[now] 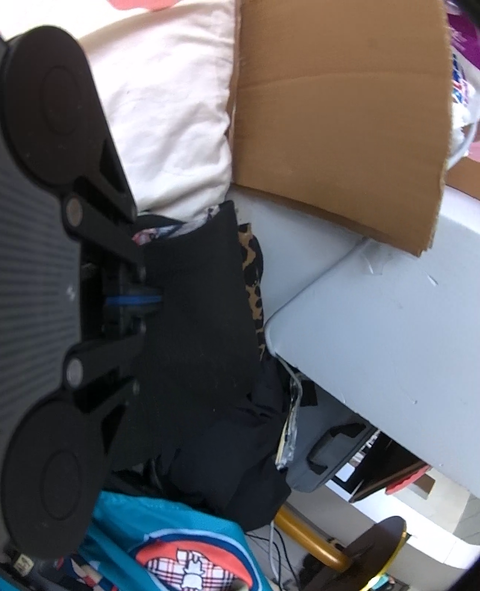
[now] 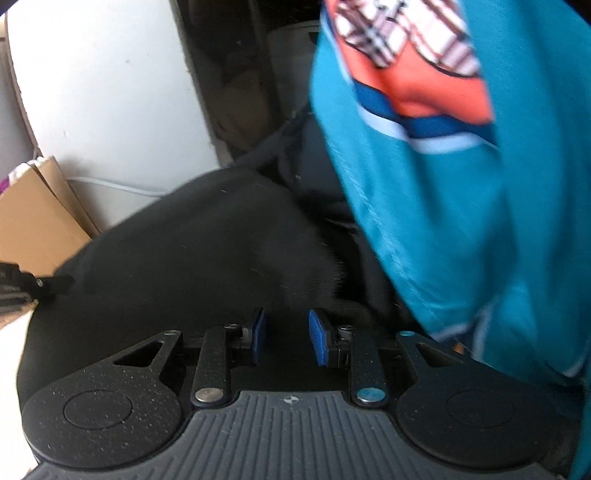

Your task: Fold clothes

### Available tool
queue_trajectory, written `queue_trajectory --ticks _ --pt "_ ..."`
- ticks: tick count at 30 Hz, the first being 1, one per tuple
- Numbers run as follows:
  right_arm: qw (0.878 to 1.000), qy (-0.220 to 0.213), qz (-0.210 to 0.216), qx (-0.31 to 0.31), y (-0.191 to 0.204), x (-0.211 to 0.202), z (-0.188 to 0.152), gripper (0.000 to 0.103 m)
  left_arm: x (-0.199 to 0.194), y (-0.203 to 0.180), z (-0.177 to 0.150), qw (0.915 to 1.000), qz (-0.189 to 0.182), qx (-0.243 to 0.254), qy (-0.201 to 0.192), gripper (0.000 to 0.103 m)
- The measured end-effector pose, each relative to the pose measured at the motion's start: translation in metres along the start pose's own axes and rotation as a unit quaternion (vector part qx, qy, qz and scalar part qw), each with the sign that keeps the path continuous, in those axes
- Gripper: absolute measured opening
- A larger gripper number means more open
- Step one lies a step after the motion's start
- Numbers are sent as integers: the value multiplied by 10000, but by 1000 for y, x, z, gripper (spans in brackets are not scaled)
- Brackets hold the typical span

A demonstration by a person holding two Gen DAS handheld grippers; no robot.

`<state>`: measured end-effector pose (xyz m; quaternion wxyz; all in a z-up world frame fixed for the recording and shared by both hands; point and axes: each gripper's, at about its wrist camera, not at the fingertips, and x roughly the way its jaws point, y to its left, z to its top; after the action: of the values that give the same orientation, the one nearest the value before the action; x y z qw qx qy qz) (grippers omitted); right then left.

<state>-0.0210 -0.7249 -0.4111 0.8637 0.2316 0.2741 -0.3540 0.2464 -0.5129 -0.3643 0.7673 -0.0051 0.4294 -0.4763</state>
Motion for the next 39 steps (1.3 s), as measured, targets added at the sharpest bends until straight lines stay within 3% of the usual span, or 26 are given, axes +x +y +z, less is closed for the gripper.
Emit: queue_trajectory --ticks 6,12,19,24,29,35,37,39 --pt "9996 25 -218 155 -13 -12 3 32 -22 -11 0 9993 232 195 -224 2" --pt "9997 -91 -71 224 -15 -27 7 32 -47 -27 -15 9990 103 204 -395 4" --pt "9995 -82 320 23 5 -37 -2 33 -57 -43 -46 9993 109 207 -306 9" --pt "9991 152 392 -40 23 -31 -13 35 -48 -42 -65 9989 408 223 -98 12" --pt "9989 349 302 -100 29 -33 -30 39 -50 -33 -79 9984 566 37 40 31" --pt "9981 584 216 7 30 -53 -41 41 -63 -31 -85 9975 671 -89 224 29" --pt "9974 683 204 131 30 -57 -38 42 -69 -31 -82 9970 700 -158 299 34" --pt "9956 867 162 308 29 -58 -31 49 -76 -33 -79 9963 740 -237 379 53"
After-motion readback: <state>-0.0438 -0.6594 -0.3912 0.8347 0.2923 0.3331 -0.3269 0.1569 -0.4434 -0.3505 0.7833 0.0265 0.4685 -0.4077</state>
